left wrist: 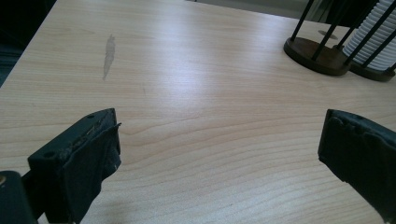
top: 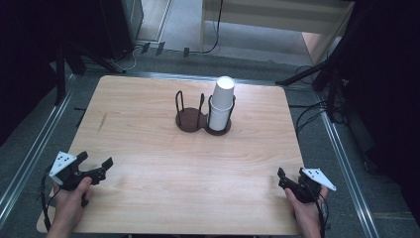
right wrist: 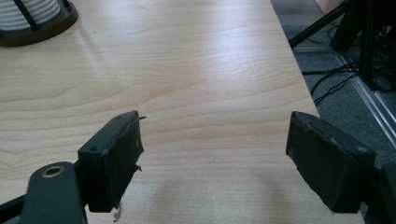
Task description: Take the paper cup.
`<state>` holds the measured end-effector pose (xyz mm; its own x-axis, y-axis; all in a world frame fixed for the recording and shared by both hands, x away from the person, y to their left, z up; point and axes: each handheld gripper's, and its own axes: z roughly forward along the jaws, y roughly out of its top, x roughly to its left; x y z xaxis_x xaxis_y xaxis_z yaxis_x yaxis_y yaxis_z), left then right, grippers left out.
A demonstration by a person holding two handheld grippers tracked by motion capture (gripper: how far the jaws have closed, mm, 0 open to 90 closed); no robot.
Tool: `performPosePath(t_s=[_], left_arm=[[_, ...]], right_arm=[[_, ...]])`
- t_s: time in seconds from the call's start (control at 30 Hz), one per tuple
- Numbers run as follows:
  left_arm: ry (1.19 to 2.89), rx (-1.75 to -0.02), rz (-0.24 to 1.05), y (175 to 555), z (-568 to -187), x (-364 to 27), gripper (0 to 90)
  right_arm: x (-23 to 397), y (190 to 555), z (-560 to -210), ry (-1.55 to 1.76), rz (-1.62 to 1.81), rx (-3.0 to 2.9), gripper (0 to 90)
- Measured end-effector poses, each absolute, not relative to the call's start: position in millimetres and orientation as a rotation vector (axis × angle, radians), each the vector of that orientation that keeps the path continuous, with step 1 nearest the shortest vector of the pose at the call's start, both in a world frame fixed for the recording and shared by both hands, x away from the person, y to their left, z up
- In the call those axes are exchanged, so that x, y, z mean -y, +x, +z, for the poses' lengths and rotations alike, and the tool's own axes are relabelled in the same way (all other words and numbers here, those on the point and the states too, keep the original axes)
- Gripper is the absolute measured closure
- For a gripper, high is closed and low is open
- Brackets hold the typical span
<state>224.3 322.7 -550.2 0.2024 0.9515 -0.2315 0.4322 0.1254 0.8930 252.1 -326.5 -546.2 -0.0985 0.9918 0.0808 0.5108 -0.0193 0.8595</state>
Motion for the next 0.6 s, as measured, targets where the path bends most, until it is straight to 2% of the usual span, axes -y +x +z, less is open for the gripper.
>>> performPosePath(t_s=[0.2, 0.3, 0.33, 0.4, 0.47, 0.6], left_arm=[[1.475, -1.392, 0.654, 225, -550, -321, 0.0], [1.461, -1.396, 0.646, 226, -550, -323, 0.0], [1.451, -1.398, 0.635, 226, -550, -324, 0.0], [1.444, -1.396, 0.63, 226, -550, -326, 0.0], [1.44, -1.393, 0.623, 225, -550, -327, 0.0], [1.435, -1.398, 0.628, 225, -550, -327, 0.0]], right_arm=[[322, 260, -538, 1.658, 0.98, -1.745, 16.9], [316, 277, -525, 1.688, 0.882, -1.832, 16.9], [312, 294, -517, 1.737, 0.764, -1.931, 17.0], [310, 301, -513, 1.752, 0.707, -1.981, 16.9], [305, 337, -496, 1.82, 0.501, -2.138, 16.7], [305, 363, -479, 1.934, 0.44, -2.154, 16.2]])
